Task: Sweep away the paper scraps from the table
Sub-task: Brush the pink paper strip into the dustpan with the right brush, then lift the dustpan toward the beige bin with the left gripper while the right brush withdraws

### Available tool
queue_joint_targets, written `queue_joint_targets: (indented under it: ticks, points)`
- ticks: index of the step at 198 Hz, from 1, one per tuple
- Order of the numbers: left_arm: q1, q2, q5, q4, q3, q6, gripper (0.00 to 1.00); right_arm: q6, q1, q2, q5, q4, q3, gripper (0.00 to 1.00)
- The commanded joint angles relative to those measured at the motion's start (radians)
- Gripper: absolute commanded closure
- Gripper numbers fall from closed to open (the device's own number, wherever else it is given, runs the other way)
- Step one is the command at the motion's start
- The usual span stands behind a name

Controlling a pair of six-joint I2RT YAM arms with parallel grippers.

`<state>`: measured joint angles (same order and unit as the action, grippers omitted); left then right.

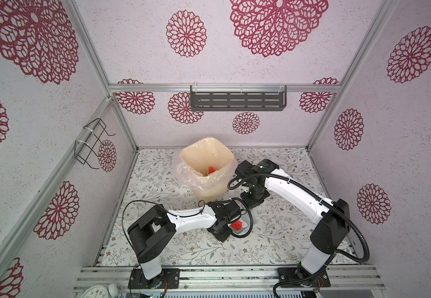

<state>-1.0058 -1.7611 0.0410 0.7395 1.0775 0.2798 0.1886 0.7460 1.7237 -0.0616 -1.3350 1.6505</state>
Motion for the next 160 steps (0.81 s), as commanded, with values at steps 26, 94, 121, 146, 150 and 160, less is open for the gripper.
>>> queue_joint_targets:
  ticks: [26,94,121,146,150,160]
  points:
    - [-0.013,0.076,0.013,-0.096,-0.043,-0.012,1.0,0.021,-0.012,-0.065,-0.09,-0.042,0.049,1.0]
    - [-0.043,0.229,-0.029,-0.07,-0.082,0.021,1.0,0.035,-0.114,-0.185,-0.083,0.0,-0.038,1.0]
    - [-0.091,0.278,-0.066,0.01,-0.047,0.045,1.0,0.035,-0.151,-0.228,-0.061,0.03,-0.1,1.0]
    - [-0.148,0.31,-0.106,0.115,0.019,0.077,1.0,0.037,-0.185,-0.27,-0.024,0.068,-0.161,1.0]
    - [-0.157,0.315,-0.11,0.135,0.031,0.083,1.0,0.038,-0.189,-0.277,-0.018,0.074,-0.171,1.0]
    - [-0.177,0.327,-0.126,0.179,0.065,0.1,1.0,0.039,-0.2,-0.295,-0.005,0.086,-0.194,1.0]
